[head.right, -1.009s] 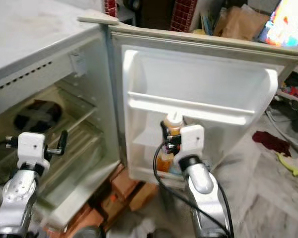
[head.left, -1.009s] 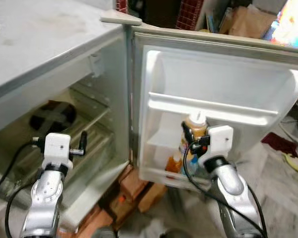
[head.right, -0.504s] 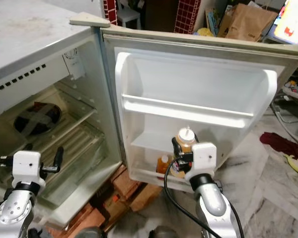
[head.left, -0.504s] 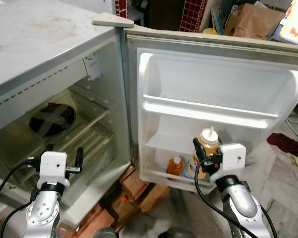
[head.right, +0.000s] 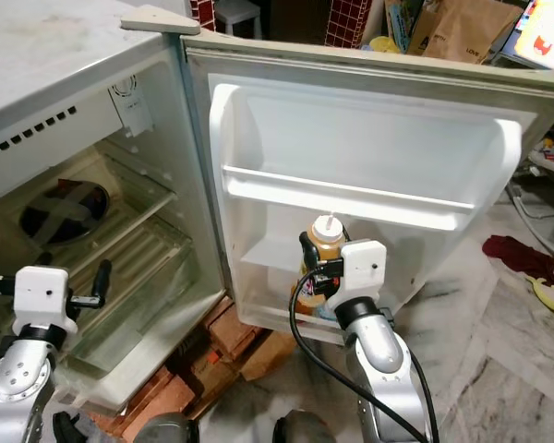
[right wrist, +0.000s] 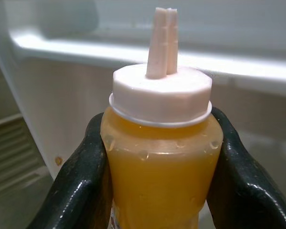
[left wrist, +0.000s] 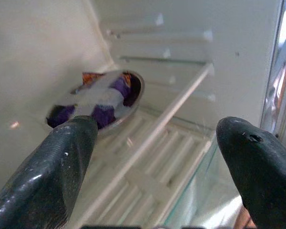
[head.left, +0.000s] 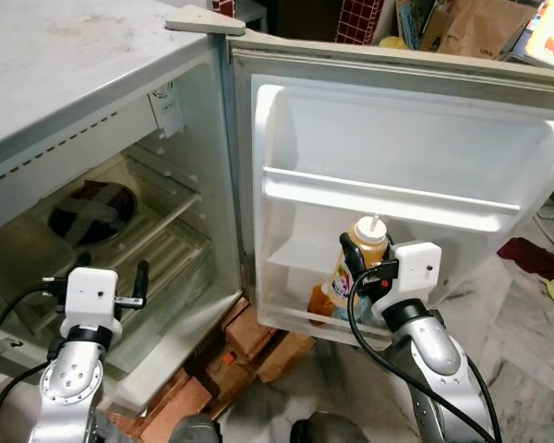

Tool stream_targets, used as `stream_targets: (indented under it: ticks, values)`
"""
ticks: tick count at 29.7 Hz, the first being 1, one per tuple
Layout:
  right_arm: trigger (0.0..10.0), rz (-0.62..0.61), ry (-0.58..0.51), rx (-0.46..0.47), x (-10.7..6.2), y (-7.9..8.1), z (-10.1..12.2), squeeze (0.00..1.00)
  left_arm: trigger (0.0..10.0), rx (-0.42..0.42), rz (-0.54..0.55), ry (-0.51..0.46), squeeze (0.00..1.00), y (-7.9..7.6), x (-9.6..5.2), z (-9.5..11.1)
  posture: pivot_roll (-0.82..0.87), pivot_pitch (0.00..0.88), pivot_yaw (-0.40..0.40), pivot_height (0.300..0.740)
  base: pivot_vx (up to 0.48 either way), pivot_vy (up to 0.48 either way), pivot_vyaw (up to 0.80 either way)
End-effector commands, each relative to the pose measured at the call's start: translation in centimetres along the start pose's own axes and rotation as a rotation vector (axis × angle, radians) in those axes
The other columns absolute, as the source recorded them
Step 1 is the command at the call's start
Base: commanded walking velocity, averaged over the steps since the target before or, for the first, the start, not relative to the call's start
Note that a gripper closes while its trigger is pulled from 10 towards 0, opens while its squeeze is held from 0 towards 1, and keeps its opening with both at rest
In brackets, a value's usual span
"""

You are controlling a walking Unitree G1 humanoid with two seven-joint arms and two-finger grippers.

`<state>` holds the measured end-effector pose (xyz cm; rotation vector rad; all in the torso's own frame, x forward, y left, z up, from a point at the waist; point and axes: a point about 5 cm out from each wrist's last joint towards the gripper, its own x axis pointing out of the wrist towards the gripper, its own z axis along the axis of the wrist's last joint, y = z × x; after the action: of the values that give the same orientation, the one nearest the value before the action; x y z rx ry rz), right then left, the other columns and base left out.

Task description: Restocking fridge

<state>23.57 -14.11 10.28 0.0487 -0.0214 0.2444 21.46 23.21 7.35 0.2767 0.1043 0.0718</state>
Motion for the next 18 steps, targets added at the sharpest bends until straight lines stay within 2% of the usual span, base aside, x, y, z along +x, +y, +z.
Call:
stream_targets:
  ticks: [1, 18]
  values:
    - [10.0, 0.014, 0.006, 0.005, 0.0, 0.07, -0.05, 0.0, 10.0, 0.008, -0.014, 0.002, 0.0, -0.05, -0.2, 0.14, 0.01, 0.147, -0.042, 0.7, 0.0, 0.0, 0.0]
    - [10.0, 0.036, 0.011, -0.002, 0.21, 0.0, 0.09, 0.0, 10.0, -0.002, -0.024, 0.008, 0.0, -0.64, 0.06, 0.27, -0.01, 0.151, -0.052, 0.63, 0.0, 0.0, 0.0]
